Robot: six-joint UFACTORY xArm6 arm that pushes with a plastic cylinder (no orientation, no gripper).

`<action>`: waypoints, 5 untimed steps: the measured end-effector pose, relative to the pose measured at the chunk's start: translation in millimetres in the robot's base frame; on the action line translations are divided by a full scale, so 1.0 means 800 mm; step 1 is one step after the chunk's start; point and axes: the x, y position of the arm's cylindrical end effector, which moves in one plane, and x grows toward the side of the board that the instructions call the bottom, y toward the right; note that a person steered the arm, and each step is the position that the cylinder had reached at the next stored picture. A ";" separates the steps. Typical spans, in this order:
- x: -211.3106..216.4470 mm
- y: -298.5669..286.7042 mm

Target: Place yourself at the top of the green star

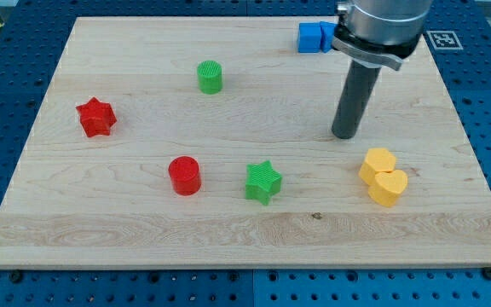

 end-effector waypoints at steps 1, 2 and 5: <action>0.000 -0.047; 0.000 -0.074; 0.037 -0.095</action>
